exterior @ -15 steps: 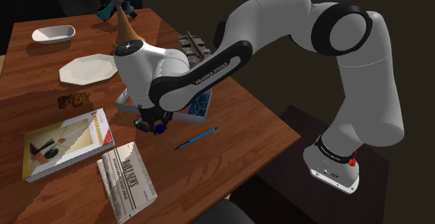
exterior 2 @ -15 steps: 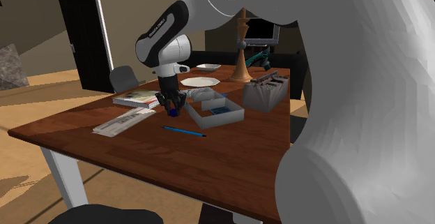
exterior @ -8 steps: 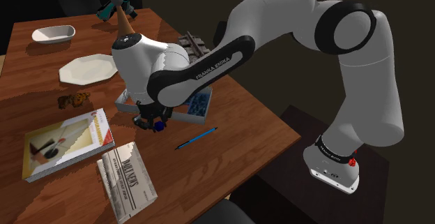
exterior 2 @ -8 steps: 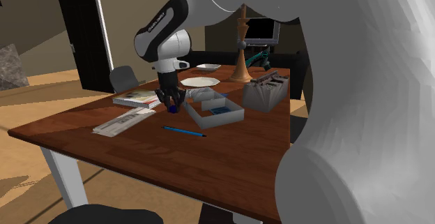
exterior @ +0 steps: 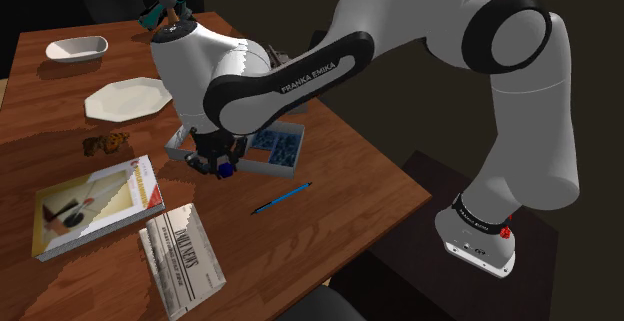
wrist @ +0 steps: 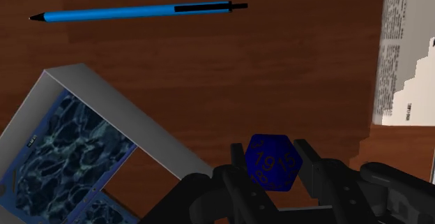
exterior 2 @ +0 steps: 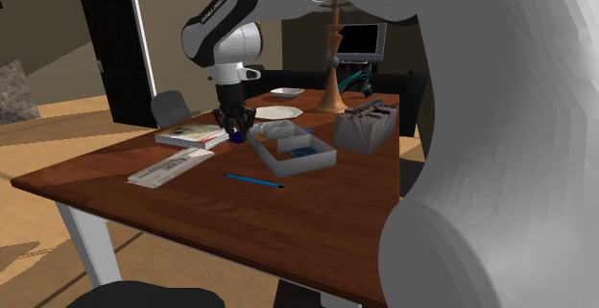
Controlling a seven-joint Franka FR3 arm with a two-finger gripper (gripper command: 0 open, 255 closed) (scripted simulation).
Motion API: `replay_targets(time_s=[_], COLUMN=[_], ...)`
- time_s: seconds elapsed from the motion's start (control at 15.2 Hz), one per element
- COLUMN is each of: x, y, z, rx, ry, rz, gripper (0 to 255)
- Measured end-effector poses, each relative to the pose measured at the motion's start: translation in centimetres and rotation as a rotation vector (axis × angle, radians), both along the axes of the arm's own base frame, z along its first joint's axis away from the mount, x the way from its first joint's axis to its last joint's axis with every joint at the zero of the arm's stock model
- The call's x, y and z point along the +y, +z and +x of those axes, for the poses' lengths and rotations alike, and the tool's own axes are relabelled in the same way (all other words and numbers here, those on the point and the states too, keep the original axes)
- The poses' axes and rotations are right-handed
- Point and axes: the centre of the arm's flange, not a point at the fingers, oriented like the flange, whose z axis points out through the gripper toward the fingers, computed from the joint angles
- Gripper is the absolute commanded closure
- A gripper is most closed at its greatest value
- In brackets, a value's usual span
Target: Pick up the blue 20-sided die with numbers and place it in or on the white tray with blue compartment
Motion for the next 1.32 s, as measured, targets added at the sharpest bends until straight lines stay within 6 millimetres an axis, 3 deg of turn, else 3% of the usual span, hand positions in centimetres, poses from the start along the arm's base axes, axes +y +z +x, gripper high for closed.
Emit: replay_targets(time_s=[0.73, 1.32], x=[0.2, -7.5], y=[5.8, 6.2], z=[-0.1, 6.8], rx=[0.000, 0.000], ry=[0.000, -0.001], rz=[0.000, 0.000], gripper=[255, 255])
